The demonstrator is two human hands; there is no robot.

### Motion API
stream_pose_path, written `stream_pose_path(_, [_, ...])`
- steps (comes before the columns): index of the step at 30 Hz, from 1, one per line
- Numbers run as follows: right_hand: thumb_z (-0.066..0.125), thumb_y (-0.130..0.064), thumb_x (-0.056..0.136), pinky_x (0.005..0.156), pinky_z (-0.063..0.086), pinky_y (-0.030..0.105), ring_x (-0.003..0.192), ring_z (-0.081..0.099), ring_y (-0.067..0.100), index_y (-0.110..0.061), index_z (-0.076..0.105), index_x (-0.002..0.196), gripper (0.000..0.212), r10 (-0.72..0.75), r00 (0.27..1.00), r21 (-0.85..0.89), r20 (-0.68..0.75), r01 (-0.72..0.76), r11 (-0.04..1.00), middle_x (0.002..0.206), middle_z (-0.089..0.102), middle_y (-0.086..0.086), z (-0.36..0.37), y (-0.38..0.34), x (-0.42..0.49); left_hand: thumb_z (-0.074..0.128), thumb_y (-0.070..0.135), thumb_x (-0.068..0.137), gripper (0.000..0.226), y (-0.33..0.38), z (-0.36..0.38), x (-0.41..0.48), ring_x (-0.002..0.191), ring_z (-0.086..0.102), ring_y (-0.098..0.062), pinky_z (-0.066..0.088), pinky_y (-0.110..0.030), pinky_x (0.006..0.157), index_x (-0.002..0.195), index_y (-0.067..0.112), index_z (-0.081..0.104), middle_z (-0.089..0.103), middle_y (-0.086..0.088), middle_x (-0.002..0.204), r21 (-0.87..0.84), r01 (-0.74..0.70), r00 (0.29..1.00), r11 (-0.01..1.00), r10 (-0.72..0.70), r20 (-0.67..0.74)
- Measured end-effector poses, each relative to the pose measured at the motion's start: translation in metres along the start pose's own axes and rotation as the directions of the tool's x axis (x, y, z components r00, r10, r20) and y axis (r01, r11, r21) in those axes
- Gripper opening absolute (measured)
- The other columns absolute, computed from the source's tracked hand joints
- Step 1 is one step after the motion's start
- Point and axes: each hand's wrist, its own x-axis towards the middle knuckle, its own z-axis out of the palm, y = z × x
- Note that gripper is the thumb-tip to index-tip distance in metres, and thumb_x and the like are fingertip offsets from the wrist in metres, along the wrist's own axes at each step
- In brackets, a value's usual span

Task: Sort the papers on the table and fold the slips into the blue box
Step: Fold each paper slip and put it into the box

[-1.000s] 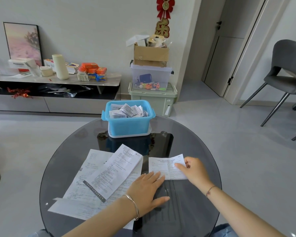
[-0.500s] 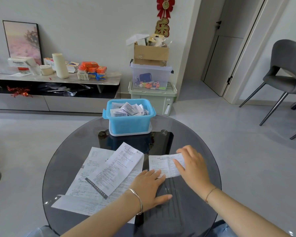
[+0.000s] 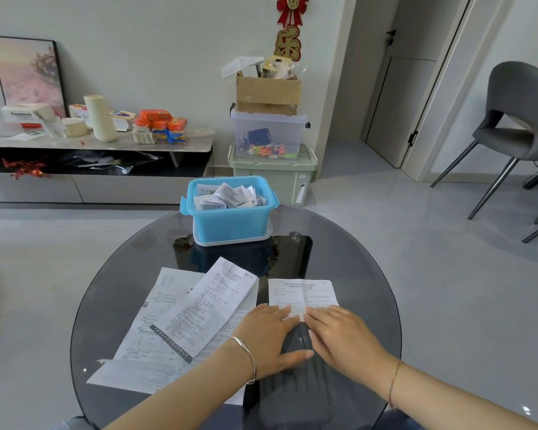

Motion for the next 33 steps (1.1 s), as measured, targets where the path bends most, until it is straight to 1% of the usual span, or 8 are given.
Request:
stream_pose_path(3, [0.044, -0.030, 0.083, 0.072, 0.057, 0.026, 0.073, 0.067, 0.010, -0.017, 0.075, 0.082, 0.034, -0.003, 0.999, -0.024, -0.034, 0.002, 1.000, 0.085, 0.071, -0.006, -0.003, 0.010, -0.008, 0.019, 0.075, 0.087, 0.080, 0.003, -0.004, 0.002, 0.137, 0.031, -0.025, 0.017, -0.035, 0.114, 0.149, 0.026, 0.027, 0.031, -0.007, 0.153, 0.037, -0.008, 1.000, 0.999, 0.008, 0.019])
stream_pose_path(7, [0.043, -0.031, 0.083, 0.078, 0.057, 0.026, 0.073, 0.067, 0.007, -0.019, 0.075, 0.080, 0.035, 0.034, 0.998, -0.038, -0.055, -0.036, 0.999, 0.086, 0.072, -0.009, -0.010, 0.021, -0.018, -0.012, 0.082, 0.059, 0.109, 0.004, 0.003, 0.007, 0.126, 0.038, -0.028, 0.025, -0.038, 0.110, 0.150, 0.031, 0.021, 0.038, -0.009, 0.144, 0.111, -0.039, 0.999, 0.993, 0.037, 0.020])
stream_pose_path(16, [0.042, -0.036, 0.085, 0.085, 0.054, 0.027, 0.086, 0.069, 0.009, -0.019, 0.075, 0.087, 0.038, 0.052, 0.998, -0.063, -0.031, -0.054, 0.997, 0.094, 0.072, -0.008, -0.017, 0.025, -0.025, 0.002, 0.081, 0.072, 0.091, 0.006, 0.012, 0.011, 0.127, 0.032, -0.026, 0.025, -0.040, 0.111, 0.150, 0.036, 0.014, 0.031, -0.007, 0.145, 0.118, 0.003, 1.000, 0.993, -0.003, 0.004])
stream_pose_path(20, [0.042, -0.035, 0.087, 0.089, 0.052, 0.023, 0.097, 0.066, 0.008, -0.019, 0.071, 0.104, 0.037, 0.019, 1.000, -0.015, 0.013, -0.018, 1.000, 0.107, 0.070, -0.008, -0.009, 0.013, -0.018, 0.000, 0.081, 0.071, 0.092, 0.008, 0.013, 0.013, 0.126, 0.032, -0.027, 0.024, -0.040, 0.110, 0.150, 0.035, 0.016, 0.034, -0.008, 0.143, 0.132, 0.011, 1.000, 0.991, -0.010, -0.009])
stream_pose_path(23, [0.041, -0.036, 0.088, 0.083, 0.053, 0.020, 0.096, 0.067, 0.005, -0.022, 0.073, 0.105, 0.039, 0.044, 0.998, 0.027, 0.044, -0.045, 0.999, 0.109, 0.070, -0.010, -0.006, 0.013, -0.016, -0.004, 0.081, 0.068, 0.097, 0.008, 0.010, 0.011, 0.131, 0.031, -0.026, 0.018, -0.041, 0.113, 0.150, 0.032, 0.019, 0.033, -0.007, 0.147, 0.138, 0.016, 1.000, 0.990, -0.016, 0.002])
stream_pose_path(27, [0.040, -0.036, 0.088, 0.078, 0.054, 0.019, 0.091, 0.068, 0.004, -0.023, 0.075, 0.099, 0.039, 0.055, 0.998, -0.003, 0.036, -0.055, 0.998, 0.104, 0.072, -0.012, -0.008, 0.019, -0.016, 0.008, 0.083, 0.076, 0.094, 0.000, 0.001, 0.002, 0.139, 0.028, -0.023, 0.008, -0.042, 0.117, 0.147, 0.025, 0.031, 0.031, -0.003, 0.153, 0.114, 0.029, 0.999, 0.993, -0.031, 0.017])
stream_pose_path(30, [0.034, -0.043, 0.093, 0.074, 0.055, 0.018, 0.087, 0.068, 0.002, -0.025, 0.075, 0.095, 0.045, 0.050, 0.998, -0.060, 0.028, -0.048, 0.997, 0.100, 0.072, -0.013, -0.006, 0.019, -0.014, -0.012, 0.085, 0.063, 0.113, -0.012, -0.005, -0.005, 0.138, 0.031, -0.024, 0.012, -0.044, 0.117, 0.143, 0.023, 0.037, 0.036, -0.002, 0.150, 0.197, 0.029, 0.998, 0.980, -0.037, 0.042])
stream_pose_path(33, [0.036, -0.047, 0.087, 0.051, 0.051, 0.018, 0.068, 0.065, 0.003, -0.026, 0.070, 0.082, 0.040, 0.044, 0.998, -0.110, 0.051, -0.039, 0.993, 0.084, 0.070, -0.015, -0.002, 0.021, -0.009, 0.000, 0.078, 0.079, 0.095, -0.019, -0.003, -0.008, 0.141, 0.025, -0.028, 0.013, -0.045, 0.117, 0.148, 0.020, 0.029, 0.030, -0.005, 0.154, 0.263, 0.006, 0.996, 0.965, -0.030, 0.087])
